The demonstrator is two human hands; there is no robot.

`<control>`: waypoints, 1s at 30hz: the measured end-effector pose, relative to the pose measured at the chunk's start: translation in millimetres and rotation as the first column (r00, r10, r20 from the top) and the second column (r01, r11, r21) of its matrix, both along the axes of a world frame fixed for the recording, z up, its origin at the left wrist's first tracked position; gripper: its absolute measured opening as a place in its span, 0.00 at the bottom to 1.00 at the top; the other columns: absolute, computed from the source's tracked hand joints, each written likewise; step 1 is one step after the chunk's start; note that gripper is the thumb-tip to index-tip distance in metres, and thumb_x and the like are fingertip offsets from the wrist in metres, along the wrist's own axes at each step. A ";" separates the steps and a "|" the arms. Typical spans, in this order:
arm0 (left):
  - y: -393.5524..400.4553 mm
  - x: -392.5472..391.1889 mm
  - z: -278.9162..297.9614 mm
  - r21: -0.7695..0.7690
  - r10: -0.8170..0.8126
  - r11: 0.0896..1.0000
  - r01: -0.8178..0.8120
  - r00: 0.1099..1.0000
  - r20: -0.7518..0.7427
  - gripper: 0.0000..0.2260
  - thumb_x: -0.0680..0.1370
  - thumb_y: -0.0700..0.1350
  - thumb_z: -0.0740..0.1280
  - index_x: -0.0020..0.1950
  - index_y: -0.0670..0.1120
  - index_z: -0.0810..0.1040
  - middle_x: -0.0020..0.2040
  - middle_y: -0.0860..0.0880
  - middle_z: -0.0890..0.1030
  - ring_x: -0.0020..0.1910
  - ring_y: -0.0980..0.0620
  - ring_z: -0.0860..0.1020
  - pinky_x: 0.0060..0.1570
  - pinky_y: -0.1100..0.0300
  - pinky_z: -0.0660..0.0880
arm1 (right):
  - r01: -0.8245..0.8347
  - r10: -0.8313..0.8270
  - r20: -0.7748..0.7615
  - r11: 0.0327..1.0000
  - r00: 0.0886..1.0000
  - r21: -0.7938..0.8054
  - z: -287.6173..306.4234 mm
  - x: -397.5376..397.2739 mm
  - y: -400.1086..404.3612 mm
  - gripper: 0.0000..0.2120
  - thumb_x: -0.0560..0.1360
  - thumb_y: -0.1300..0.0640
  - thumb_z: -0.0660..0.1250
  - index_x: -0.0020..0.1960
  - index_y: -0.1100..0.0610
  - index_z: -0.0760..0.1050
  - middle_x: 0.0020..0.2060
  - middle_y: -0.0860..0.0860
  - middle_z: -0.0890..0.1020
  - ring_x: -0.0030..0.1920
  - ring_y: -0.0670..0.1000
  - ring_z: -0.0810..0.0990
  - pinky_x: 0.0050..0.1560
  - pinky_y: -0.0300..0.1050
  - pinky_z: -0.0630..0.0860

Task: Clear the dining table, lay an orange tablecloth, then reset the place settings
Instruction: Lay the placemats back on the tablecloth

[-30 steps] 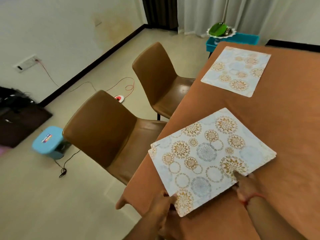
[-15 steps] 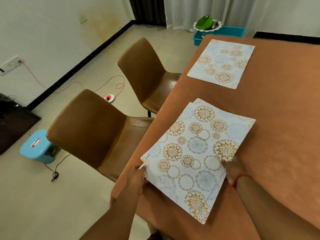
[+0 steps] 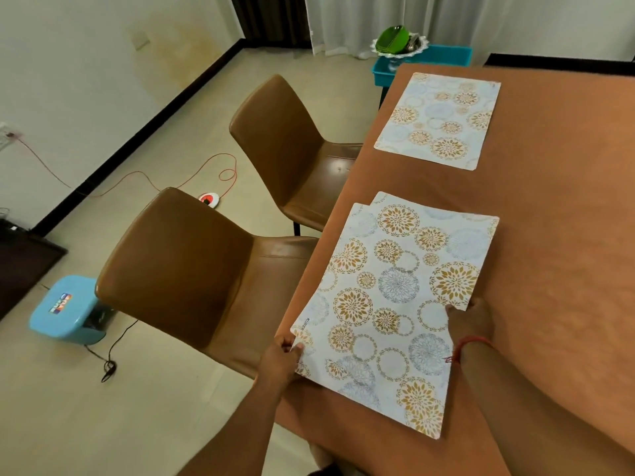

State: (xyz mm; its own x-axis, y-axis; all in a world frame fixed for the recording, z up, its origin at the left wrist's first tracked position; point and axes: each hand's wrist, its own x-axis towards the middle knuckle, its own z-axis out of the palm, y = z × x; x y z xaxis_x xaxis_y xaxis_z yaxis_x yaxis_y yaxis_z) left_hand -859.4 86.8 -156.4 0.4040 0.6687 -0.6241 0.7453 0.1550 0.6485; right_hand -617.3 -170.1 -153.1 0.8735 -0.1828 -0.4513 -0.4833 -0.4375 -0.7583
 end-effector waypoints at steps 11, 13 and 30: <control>44.9 0.4 -8.3 0.099 -0.406 0.898 0.430 0.893 -0.193 0.14 0.80 0.52 0.69 0.41 0.48 0.68 0.36 0.48 0.82 0.31 0.50 0.82 0.35 0.52 0.82 | 0.042 -0.039 0.023 0.985 0.999 -0.169 16.9 -6.8 -16.1 0.16 0.80 0.61 0.64 0.67 0.62 0.72 0.62 0.61 0.78 0.59 0.63 0.77 0.56 0.51 0.74; 48.1 1.3 -8.9 0.128 -0.499 0.832 0.540 0.829 -0.253 0.13 0.81 0.55 0.65 0.41 0.51 0.68 0.36 0.50 0.82 0.32 0.50 0.83 0.36 0.53 0.81 | 0.041 -0.038 0.017 0.978 0.999 -0.206 17.1 -8.5 -20.9 0.18 0.80 0.60 0.64 0.69 0.62 0.71 0.64 0.62 0.77 0.61 0.64 0.76 0.60 0.54 0.73; 65.6 10.9 -13.3 0.240 -0.686 0.631 0.738 0.675 -0.271 0.08 0.81 0.52 0.64 0.47 0.49 0.72 0.39 0.53 0.76 0.36 0.57 0.77 0.35 0.61 0.73 | 0.061 -0.064 -0.007 0.979 0.998 -0.193 12.2 -32.3 -27.1 0.14 0.81 0.59 0.62 0.66 0.61 0.74 0.59 0.60 0.80 0.54 0.63 0.79 0.49 0.48 0.72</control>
